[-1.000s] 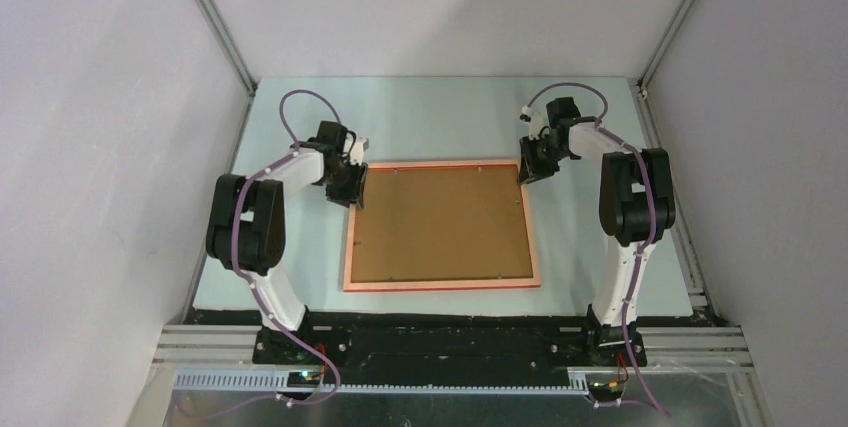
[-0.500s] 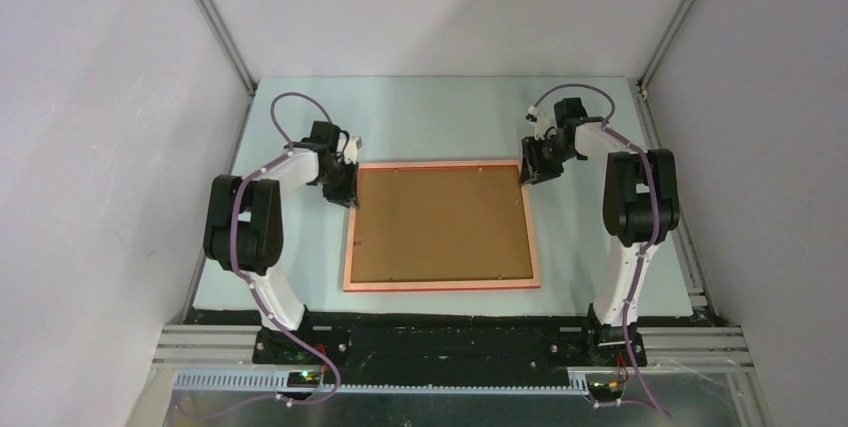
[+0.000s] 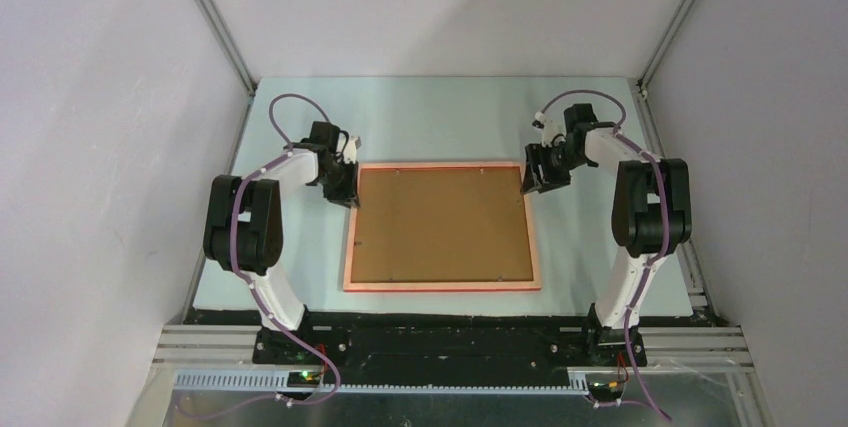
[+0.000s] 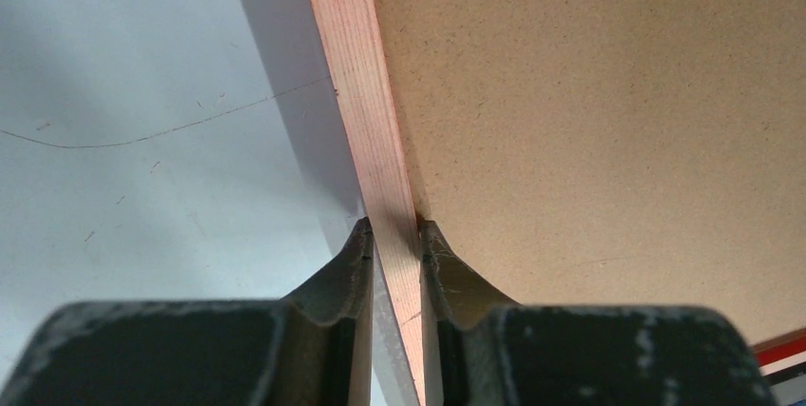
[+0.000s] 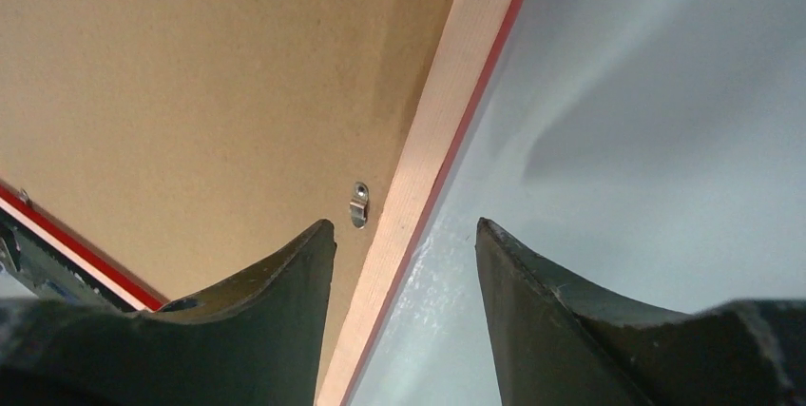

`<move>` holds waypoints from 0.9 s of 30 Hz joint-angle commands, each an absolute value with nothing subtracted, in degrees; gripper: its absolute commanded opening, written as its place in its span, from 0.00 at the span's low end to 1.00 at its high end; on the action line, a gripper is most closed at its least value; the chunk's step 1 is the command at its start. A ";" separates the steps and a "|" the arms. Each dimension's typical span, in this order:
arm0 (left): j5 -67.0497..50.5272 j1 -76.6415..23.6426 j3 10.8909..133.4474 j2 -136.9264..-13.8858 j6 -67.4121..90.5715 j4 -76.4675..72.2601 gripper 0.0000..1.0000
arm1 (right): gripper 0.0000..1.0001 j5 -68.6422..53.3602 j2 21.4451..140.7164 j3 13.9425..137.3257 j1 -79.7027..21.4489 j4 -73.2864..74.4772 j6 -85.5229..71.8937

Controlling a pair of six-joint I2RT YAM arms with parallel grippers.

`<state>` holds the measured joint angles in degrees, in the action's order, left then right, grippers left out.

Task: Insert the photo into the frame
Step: Install the photo frame at the center of the board.

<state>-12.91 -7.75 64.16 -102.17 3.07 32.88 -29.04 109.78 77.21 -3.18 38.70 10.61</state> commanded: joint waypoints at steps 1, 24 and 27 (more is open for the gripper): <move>-15.83 -8.11 62.15 -101.73 2.64 33.33 0.00 | 0.61 -29.68 106.47 75.25 -4.33 40.18 13.15; -16.21 -8.09 62.07 -101.84 2.44 33.19 0.00 | 0.53 -19.08 106.84 72.00 -10.53 36.09 12.93; -16.28 -8.09 62.07 -101.78 2.38 33.16 0.00 | 0.52 -18.13 106.93 71.98 -11.01 35.75 12.77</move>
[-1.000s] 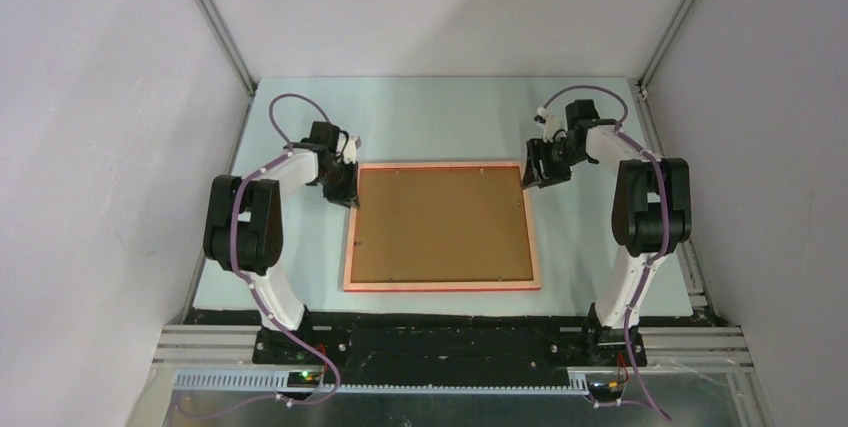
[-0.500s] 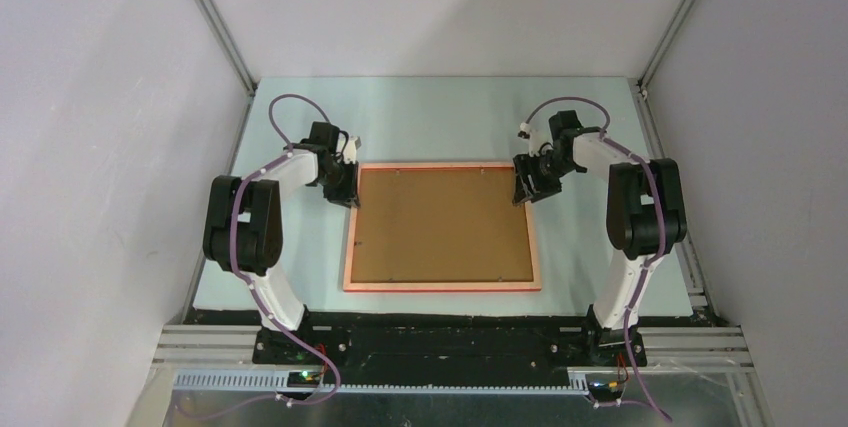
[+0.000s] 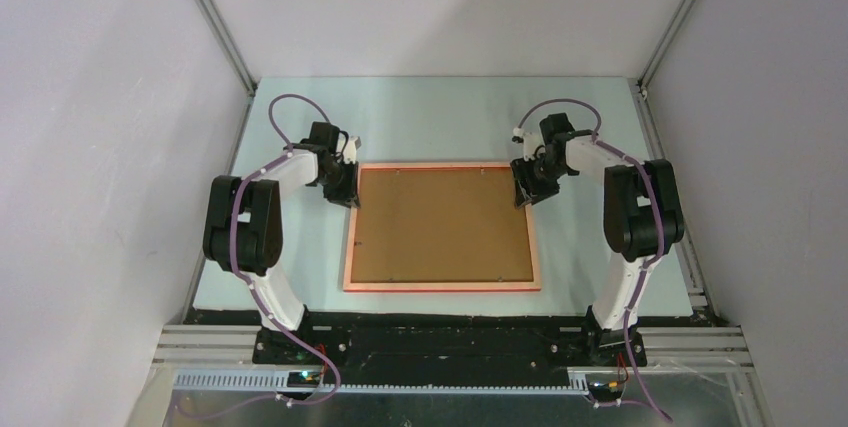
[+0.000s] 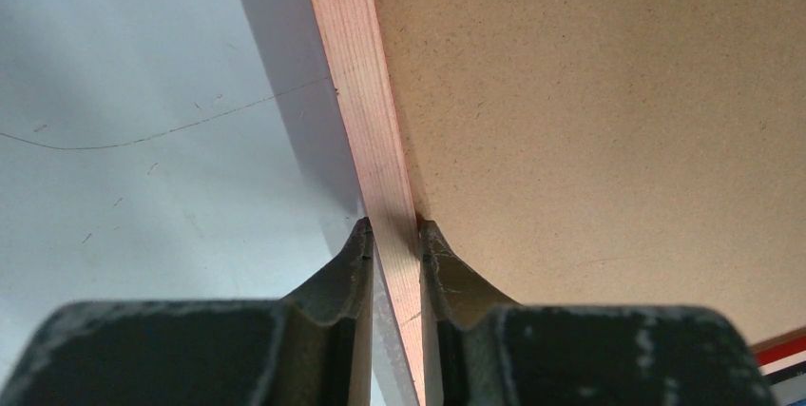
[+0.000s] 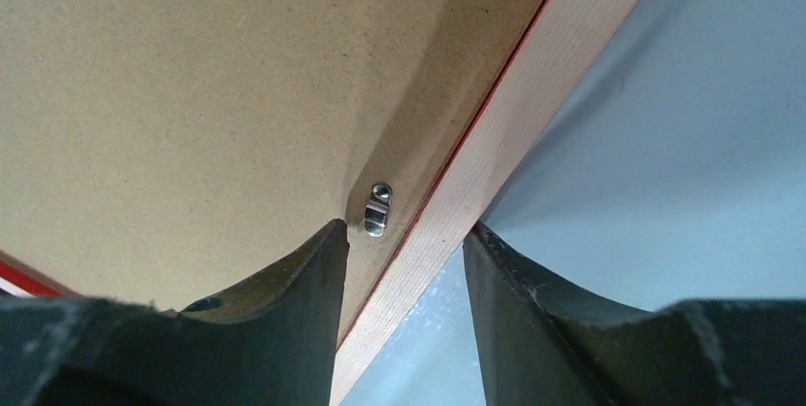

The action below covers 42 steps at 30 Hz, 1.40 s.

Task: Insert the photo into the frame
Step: Install the photo frame at the center of the board.

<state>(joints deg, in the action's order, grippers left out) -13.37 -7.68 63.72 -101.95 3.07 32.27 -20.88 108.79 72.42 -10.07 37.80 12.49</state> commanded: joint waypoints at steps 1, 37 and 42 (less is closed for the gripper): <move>-16.33 -8.09 62.06 -101.78 2.37 33.21 0.00 | 0.51 -17.85 106.99 71.98 -11.00 35.66 12.76; -16.82 -8.10 62.15 -102.21 2.14 33.22 0.00 | 0.50 -28.10 108.78 73.21 -5.74 36.16 11.09; -16.95 -8.09 62.22 -102.22 2.02 33.22 0.00 | 0.50 -26.86 109.19 73.22 -6.37 36.09 11.30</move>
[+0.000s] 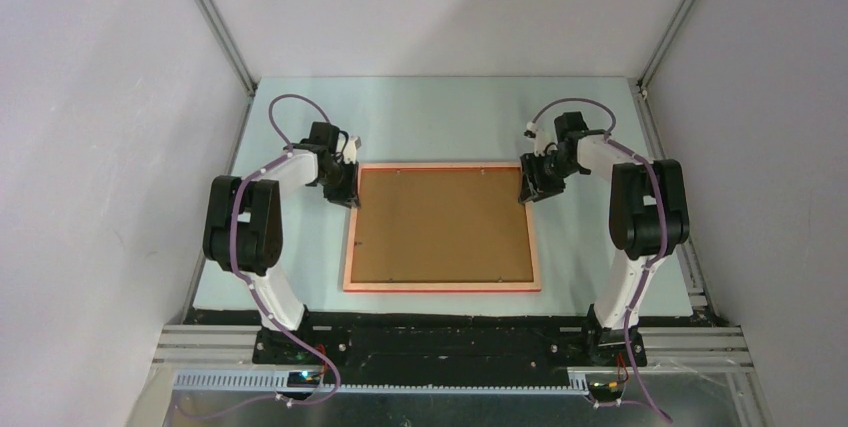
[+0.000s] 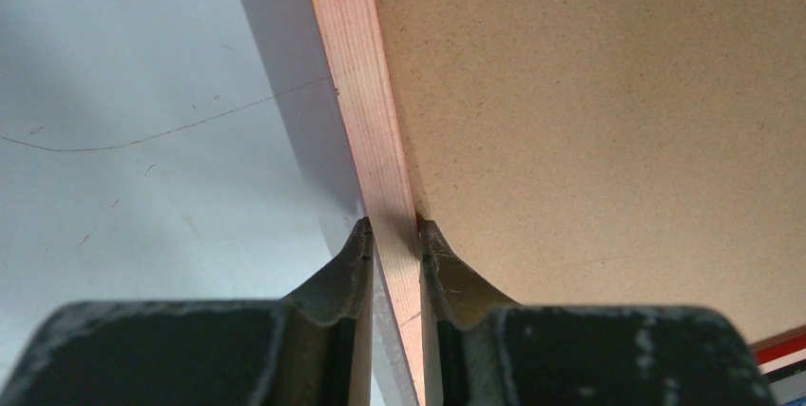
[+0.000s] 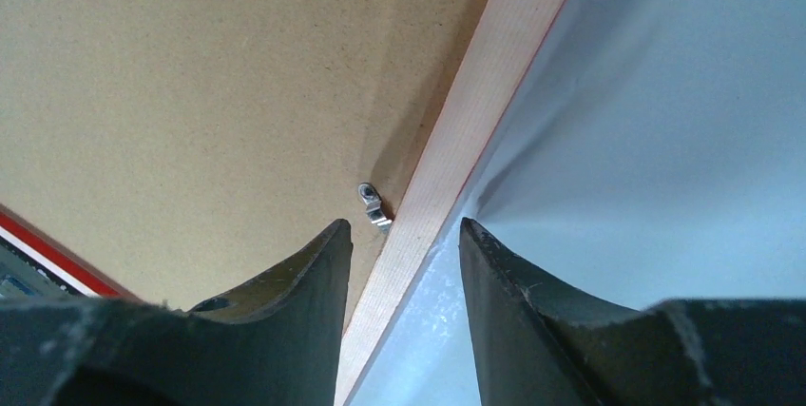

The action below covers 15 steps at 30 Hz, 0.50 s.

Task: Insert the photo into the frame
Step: Install the photo frame at the center of the board.

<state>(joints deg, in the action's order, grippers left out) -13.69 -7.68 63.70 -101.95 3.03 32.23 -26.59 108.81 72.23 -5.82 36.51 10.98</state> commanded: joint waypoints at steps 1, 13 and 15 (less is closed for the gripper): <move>-16.96 -8.09 62.22 -102.22 2.07 33.22 0.00 | 0.49 -26.36 109.39 73.22 -6.52 35.94 11.37; -17.33 -8.00 62.31 -102.55 2.02 33.22 0.00 | 0.43 -21.94 110.63 73.21 -8.07 34.24 10.93; -17.39 -8.05 62.24 -102.57 1.96 33.22 0.00 | 0.41 -21.40 110.87 73.21 -8.28 34.05 10.79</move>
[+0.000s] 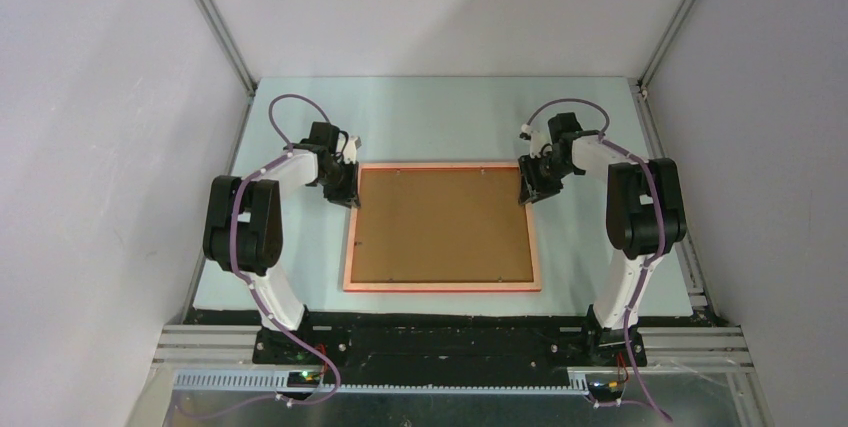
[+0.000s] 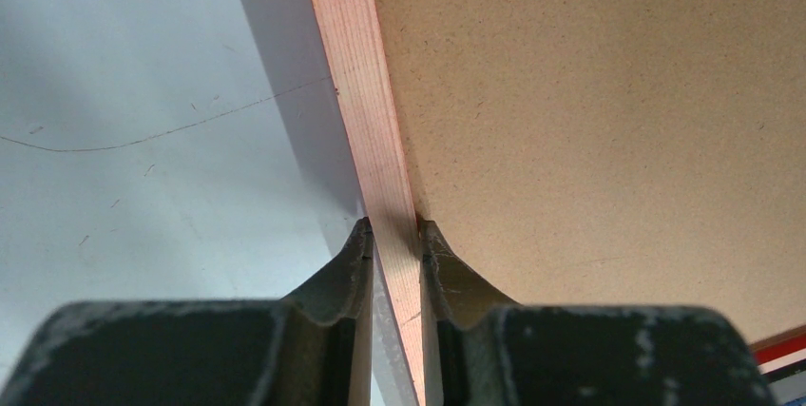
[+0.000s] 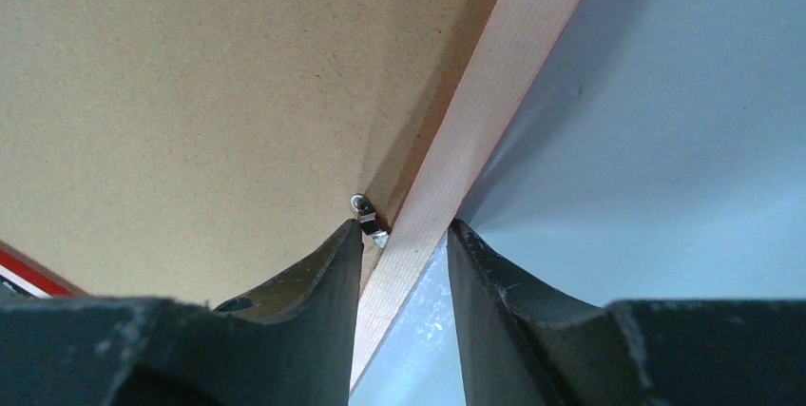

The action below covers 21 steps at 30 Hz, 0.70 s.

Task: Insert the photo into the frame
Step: Install the photo frame at the center of the board.

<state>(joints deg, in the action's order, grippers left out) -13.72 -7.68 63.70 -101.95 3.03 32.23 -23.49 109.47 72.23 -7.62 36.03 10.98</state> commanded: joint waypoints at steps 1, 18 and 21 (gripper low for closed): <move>-17.38 -8.02 62.23 -102.59 2.03 33.22 0.00 | 0.41 -21.29 110.97 73.26 -8.33 33.95 10.70; -17.40 -8.00 62.33 -102.59 1.98 33.21 0.00 | 0.40 -23.36 111.50 74.30 -7.62 34.39 10.28; -17.40 -8.01 62.25 -102.46 1.94 33.20 0.00 | 0.45 -24.61 111.19 74.27 -6.95 34.69 10.40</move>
<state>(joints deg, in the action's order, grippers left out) -13.74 -7.68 63.70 -101.95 3.03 32.23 -23.42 110.04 72.93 -7.51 36.32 9.87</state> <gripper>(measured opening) 0.204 0.427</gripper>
